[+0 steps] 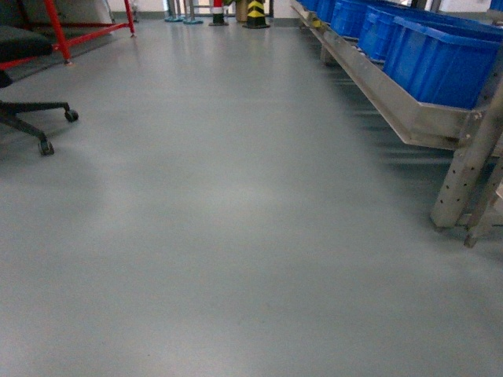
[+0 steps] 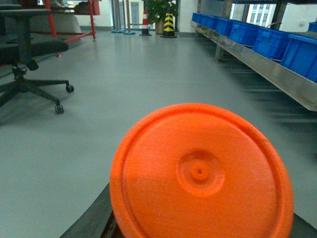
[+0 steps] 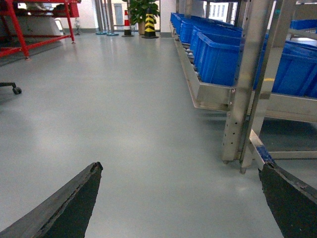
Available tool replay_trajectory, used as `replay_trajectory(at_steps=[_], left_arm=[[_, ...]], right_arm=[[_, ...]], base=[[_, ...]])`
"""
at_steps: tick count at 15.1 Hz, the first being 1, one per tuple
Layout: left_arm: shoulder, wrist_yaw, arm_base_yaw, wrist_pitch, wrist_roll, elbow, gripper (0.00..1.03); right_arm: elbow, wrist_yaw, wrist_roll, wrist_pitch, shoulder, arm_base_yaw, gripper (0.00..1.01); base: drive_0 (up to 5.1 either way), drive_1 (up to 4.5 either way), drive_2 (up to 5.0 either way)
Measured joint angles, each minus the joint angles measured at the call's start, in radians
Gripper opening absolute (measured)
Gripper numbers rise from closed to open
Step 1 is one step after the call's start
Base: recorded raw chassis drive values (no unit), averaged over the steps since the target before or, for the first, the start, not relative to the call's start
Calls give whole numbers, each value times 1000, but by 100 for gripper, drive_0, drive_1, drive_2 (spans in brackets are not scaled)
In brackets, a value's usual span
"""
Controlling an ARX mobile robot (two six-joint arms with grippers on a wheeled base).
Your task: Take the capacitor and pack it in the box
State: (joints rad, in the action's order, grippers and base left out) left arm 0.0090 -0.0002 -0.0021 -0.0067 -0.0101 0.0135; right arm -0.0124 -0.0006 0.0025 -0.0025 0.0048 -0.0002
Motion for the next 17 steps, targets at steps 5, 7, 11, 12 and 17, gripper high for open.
replay_trajectory(at_steps=[5, 7, 11, 12, 17], left_arm=[[0, 0, 0, 0, 0, 0, 44], [0, 0, 0, -1, 0, 0, 44], [0, -1, 0, 1, 0, 0, 44], [0, -1, 0, 1, 0, 0, 44], [0, -1, 0, -1, 0, 0, 44]], right_arm=[[0, 0, 0, -2, 0, 0, 98], [0, 0, 0, -2, 0, 0, 98], [0, 1, 0, -1, 0, 0, 98], [0, 0, 0, -5, 0, 0, 98], [0, 0, 0, -5, 0, 0, 98]], base=[[-500, 236, 236], [-500, 236, 236], [-500, 236, 236], [-500, 236, 236], [-500, 236, 236]])
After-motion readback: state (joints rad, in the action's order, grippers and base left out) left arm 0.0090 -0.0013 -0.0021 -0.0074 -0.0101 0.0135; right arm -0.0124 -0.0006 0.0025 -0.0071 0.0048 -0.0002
